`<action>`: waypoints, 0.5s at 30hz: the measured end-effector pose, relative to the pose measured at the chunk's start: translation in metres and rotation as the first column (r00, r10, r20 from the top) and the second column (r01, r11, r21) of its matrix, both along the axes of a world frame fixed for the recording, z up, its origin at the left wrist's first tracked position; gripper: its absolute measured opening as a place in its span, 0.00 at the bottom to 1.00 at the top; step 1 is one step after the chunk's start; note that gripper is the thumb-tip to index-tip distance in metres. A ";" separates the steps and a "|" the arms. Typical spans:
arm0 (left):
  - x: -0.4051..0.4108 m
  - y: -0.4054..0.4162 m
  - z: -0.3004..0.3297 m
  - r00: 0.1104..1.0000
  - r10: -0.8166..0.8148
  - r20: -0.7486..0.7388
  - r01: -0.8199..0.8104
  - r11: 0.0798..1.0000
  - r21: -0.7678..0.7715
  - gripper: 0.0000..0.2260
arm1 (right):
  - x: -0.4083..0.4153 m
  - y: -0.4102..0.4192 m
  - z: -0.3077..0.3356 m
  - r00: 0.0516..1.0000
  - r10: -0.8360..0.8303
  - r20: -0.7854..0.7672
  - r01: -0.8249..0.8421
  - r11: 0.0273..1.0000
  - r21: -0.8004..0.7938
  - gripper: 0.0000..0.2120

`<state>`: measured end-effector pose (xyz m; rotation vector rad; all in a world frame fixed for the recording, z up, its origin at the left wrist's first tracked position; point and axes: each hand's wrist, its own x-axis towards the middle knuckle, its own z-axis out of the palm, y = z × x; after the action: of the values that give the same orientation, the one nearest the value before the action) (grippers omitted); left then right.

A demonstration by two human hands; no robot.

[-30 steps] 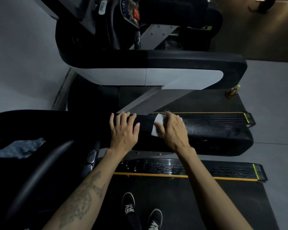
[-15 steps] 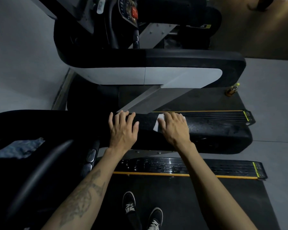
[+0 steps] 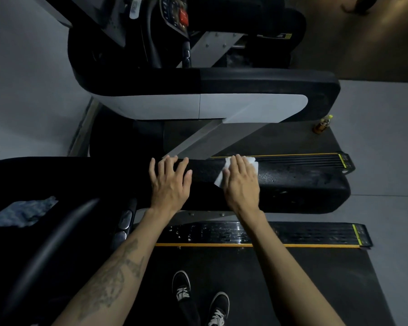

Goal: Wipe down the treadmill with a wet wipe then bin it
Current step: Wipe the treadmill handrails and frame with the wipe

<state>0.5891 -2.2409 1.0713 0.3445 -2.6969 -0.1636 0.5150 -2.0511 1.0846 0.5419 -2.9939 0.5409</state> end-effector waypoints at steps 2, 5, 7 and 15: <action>0.000 0.001 0.000 1.000 -0.002 -0.004 0.002 1.000 -0.002 0.20 | 0.003 -0.018 -0.001 0.999 -0.044 -0.001 0.044 0.999 -0.017 0.32; 0.001 0.000 0.001 1.000 -0.009 -0.003 0.009 1.000 -0.003 0.20 | 0.020 -0.004 -0.013 0.990 0.102 -0.098 -0.102 0.995 0.008 0.27; 0.001 0.000 0.001 1.000 -0.009 -0.005 0.009 1.000 0.000 0.19 | 0.029 0.022 -0.020 0.971 0.182 -0.153 -0.182 0.983 0.013 0.25; -0.001 0.002 0.001 1.000 0.008 -0.004 -0.008 1.000 0.011 0.19 | 0.007 -0.006 -0.006 0.998 -0.067 -0.016 0.066 0.997 -0.030 0.32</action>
<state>0.5884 -2.2391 1.0725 0.3584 -2.6914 -0.1762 0.5215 -2.0574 1.0782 0.4405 -2.9712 0.5712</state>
